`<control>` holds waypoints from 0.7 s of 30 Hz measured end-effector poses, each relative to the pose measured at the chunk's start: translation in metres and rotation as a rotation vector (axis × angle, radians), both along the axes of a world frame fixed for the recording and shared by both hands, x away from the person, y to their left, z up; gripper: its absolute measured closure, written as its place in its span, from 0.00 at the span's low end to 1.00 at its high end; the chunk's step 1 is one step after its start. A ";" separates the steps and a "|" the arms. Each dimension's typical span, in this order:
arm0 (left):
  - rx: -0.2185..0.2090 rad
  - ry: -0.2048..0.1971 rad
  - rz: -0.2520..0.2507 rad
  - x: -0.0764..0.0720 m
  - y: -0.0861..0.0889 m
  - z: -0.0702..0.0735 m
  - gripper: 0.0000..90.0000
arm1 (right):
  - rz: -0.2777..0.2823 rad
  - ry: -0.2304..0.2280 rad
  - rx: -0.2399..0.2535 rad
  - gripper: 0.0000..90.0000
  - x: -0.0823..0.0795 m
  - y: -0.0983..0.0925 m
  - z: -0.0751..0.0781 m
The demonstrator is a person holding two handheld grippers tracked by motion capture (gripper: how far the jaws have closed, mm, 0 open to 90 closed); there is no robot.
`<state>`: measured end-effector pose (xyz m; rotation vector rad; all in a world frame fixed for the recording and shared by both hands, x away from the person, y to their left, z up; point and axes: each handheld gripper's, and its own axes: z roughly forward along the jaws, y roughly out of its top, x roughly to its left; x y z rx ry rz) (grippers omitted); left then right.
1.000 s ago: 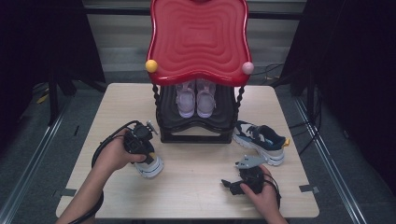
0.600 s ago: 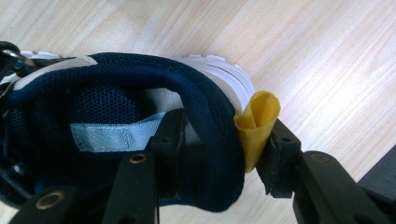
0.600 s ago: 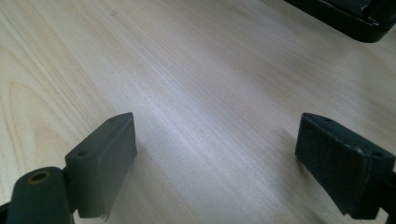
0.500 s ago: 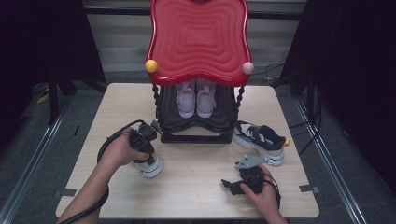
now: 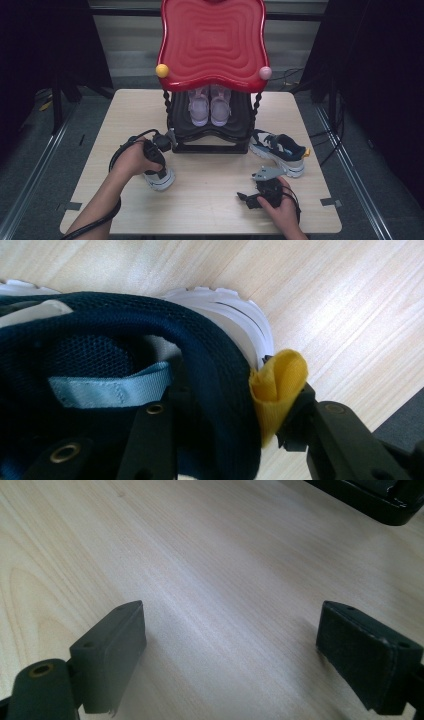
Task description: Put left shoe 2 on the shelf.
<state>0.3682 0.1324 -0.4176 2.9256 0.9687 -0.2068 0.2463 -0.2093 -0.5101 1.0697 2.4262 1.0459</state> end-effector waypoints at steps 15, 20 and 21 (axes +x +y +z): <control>-0.005 0.038 0.027 0.001 -0.002 -0.004 0.74 | -0.001 0.001 0.000 0.13 0.000 0.000 0.000; -0.009 0.040 0.035 0.001 -0.001 -0.004 0.75 | 0.000 0.001 0.000 0.13 0.000 0.000 0.000; -0.007 0.040 0.036 0.001 -0.001 -0.004 0.76 | 0.000 0.000 0.000 0.13 0.000 0.000 0.000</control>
